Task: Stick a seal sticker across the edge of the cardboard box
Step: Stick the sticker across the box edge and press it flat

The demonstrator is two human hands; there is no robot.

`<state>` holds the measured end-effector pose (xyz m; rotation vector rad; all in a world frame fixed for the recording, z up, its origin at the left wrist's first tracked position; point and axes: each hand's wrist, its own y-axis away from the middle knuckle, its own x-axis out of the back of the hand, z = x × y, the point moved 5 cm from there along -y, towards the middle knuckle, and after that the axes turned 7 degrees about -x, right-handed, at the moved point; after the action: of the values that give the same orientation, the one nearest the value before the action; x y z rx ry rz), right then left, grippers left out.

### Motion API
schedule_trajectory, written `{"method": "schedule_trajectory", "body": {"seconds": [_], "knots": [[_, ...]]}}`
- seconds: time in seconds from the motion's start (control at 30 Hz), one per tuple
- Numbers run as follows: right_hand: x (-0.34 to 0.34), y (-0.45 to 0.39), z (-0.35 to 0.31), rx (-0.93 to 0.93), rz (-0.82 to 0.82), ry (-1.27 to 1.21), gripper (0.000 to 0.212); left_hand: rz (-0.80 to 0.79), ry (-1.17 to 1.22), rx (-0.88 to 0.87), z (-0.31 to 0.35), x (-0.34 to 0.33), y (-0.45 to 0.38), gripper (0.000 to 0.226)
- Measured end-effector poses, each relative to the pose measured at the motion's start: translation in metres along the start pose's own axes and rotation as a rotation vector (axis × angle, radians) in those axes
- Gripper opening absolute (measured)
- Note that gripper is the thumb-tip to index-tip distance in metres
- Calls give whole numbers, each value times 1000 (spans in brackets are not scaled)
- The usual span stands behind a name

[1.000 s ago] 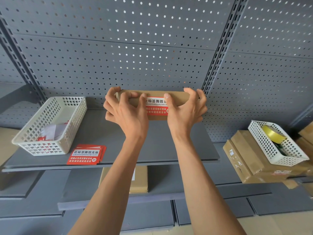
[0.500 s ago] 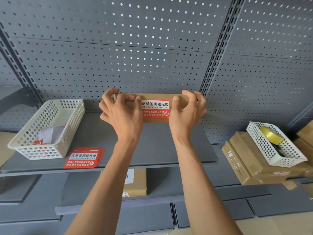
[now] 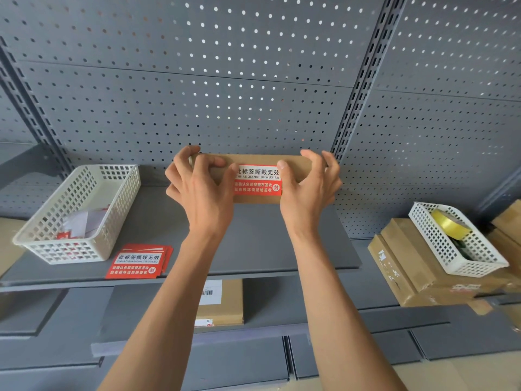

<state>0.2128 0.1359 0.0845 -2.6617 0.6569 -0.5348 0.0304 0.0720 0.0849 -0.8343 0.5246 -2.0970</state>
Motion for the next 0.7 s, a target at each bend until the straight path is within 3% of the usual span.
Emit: {"method": "schedule_trajectory", "body": {"seconds": [0.23, 0.43, 0.7], "knots": [[1, 1, 0, 20, -8, 1, 38, -29, 43, -1, -1, 1, -1, 18], [-2, 6, -1, 41, -46, 71, 71, -53, 11, -16, 3, 0, -1, 38], [-1, 3, 4, 85, -46, 36, 56, -68, 31, -49, -2, 3, -3, 32]]}}
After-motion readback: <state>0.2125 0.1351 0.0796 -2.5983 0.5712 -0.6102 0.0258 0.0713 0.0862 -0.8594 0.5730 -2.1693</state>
